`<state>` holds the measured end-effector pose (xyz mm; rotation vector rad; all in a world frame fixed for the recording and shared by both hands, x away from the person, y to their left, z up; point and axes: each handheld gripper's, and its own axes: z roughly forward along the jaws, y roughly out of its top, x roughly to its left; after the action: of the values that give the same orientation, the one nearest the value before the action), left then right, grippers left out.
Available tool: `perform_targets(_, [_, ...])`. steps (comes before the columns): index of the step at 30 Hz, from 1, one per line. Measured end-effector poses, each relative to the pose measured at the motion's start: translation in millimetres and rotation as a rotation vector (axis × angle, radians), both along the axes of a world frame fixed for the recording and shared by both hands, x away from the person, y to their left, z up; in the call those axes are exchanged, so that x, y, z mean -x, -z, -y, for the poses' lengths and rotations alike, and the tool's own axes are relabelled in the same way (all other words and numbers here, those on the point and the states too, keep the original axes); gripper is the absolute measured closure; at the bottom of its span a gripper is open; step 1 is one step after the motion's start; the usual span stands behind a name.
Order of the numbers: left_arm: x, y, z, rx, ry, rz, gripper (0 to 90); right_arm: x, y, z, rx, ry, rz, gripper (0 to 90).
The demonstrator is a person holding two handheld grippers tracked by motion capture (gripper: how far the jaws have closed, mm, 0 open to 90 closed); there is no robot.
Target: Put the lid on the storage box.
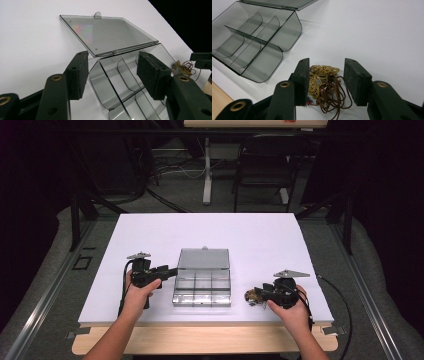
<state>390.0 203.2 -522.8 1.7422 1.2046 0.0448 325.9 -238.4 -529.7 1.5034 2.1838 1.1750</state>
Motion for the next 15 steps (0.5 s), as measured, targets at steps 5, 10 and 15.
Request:
perform_targets(5, [0.8,-0.1,-0.3,0.007,-0.001,0.000,43.1,2.0,4.6,2.6,-0.013,0.013,-0.011,56.7])
perform_targets(10, [0.4,0.1,-1.6,0.012,0.002,-0.002,43.1,3.8,10.2,5.3,-0.017,0.021,-0.026,57.4])
perform_targets(15, [-0.7,0.4,-2.5,0.007,0.003,0.000,43.1,6.6,13.8,6.0,-0.020,0.020,-0.026,61.1])
